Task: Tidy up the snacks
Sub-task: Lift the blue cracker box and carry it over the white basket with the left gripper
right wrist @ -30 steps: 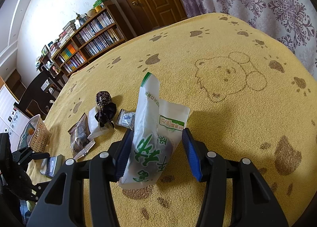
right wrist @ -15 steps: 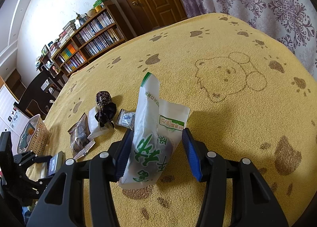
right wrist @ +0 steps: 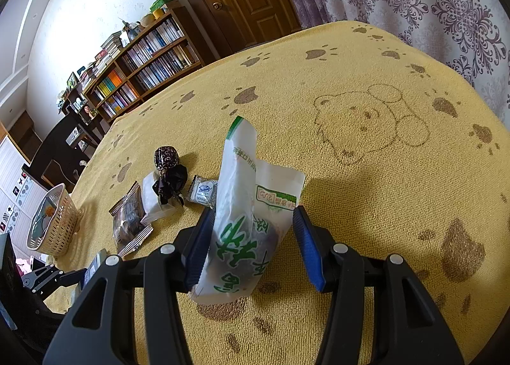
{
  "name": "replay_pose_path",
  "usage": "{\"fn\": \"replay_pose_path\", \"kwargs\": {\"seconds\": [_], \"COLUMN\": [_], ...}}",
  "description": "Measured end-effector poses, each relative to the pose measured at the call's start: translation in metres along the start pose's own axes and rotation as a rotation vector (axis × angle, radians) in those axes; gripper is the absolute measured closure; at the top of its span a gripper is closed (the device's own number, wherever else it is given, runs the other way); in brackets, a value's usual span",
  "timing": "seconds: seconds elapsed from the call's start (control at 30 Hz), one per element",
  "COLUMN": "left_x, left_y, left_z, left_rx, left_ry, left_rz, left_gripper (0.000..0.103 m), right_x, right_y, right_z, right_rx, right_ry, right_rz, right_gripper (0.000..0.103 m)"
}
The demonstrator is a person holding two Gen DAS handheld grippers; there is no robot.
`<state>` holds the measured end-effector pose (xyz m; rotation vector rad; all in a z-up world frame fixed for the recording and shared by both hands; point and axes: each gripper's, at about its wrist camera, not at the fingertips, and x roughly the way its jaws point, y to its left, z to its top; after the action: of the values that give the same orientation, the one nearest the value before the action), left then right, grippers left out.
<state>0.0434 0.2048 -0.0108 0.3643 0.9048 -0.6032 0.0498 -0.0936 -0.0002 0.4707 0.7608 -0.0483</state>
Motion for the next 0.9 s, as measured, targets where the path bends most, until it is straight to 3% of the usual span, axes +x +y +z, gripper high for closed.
{"fn": "replay_pose_path", "kwargs": {"seconds": [0.2, 0.37, 0.5, 0.63, 0.9], "left_x": [-0.016, -0.045, -0.071, -0.095, -0.131], "left_y": [-0.003, 0.004, 0.02, 0.04, 0.1], "left_z": [-0.001, 0.003, 0.007, 0.009, 0.011], "left_rx": [-0.08, -0.124, -0.166, -0.217, -0.333], "left_ry": [-0.067, -0.152, -0.223, -0.285, -0.367], "left_rz": [-0.007, 0.002, 0.035, 0.07, 0.205], "left_gripper": [0.051, 0.052, 0.052, 0.052, 0.052], "right_x": [0.001, 0.0, -0.002, -0.005, -0.002], "right_y": [0.003, 0.014, 0.015, 0.002, -0.009], "right_z": [0.001, -0.002, -0.002, -0.001, 0.001], "right_rx": [-0.021, -0.077, -0.082, -0.001, 0.071], "right_ry": [0.005, -0.008, -0.009, 0.008, 0.021], "right_rz": [-0.017, -0.052, -0.045, 0.005, 0.047], "right_gripper": [0.05, 0.057, 0.061, 0.063, 0.063]}}
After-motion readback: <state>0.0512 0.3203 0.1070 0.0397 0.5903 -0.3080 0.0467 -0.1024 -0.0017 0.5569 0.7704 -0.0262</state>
